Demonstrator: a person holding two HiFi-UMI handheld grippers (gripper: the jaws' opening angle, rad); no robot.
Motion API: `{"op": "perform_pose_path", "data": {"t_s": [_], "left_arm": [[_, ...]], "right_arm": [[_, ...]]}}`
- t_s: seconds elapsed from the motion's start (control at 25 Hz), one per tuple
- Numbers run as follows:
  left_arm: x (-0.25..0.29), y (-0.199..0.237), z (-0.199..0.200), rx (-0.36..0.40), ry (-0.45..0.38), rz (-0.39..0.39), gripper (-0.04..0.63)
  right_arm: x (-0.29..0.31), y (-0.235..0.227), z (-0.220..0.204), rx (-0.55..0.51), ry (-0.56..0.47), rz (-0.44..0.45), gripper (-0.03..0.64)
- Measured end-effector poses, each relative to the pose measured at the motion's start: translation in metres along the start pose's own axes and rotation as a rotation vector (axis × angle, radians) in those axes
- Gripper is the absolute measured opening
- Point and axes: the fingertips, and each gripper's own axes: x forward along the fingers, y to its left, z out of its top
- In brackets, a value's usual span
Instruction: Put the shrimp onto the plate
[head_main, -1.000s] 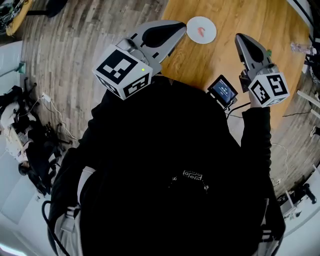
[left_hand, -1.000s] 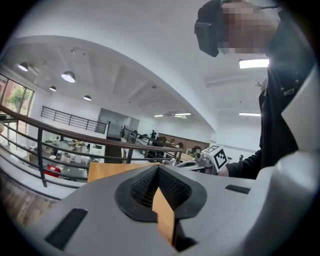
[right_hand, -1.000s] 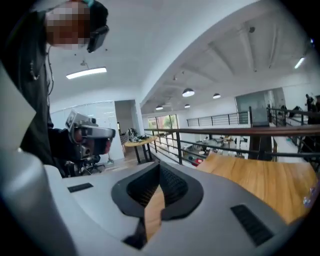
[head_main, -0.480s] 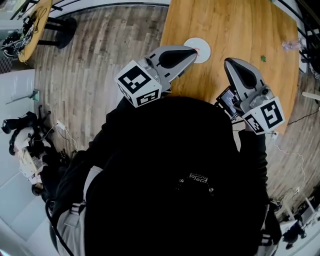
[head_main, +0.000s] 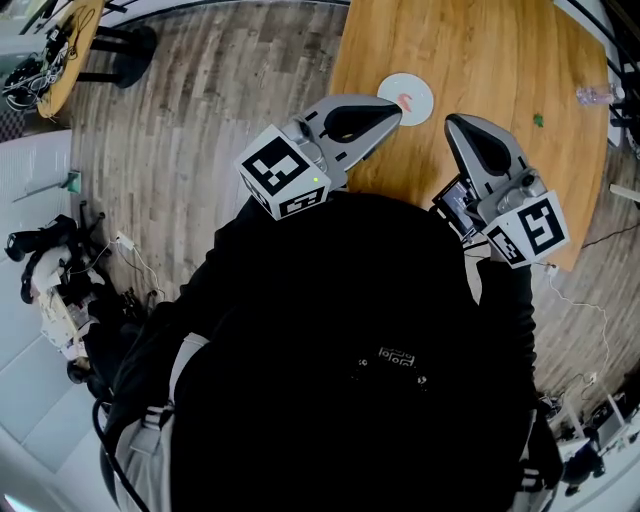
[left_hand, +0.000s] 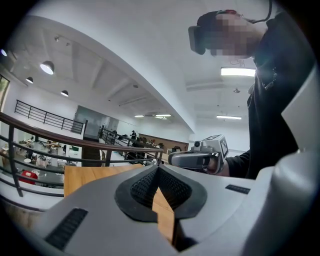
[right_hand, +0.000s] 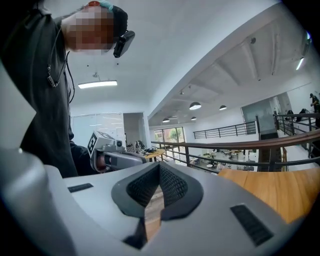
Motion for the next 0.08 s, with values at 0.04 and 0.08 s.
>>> {"op": "perform_pose_path", "data": {"t_s": [0.04, 0.08], "left_arm": [[-0.004, 0.0037, -0.0007, -0.002, 0.001, 0.001, -0.002], [-0.0079, 0.0075, -0.0014, -0.005, 0.001, 0.002, 0.0]], "right_arm": [[0.0068, 0.0024, -0.0015, -0.001, 0.006, 0.006, 0.017], [0.0135, 0.0047, -0.003, -0.003, 0.011, 0.012, 0.017]]}}
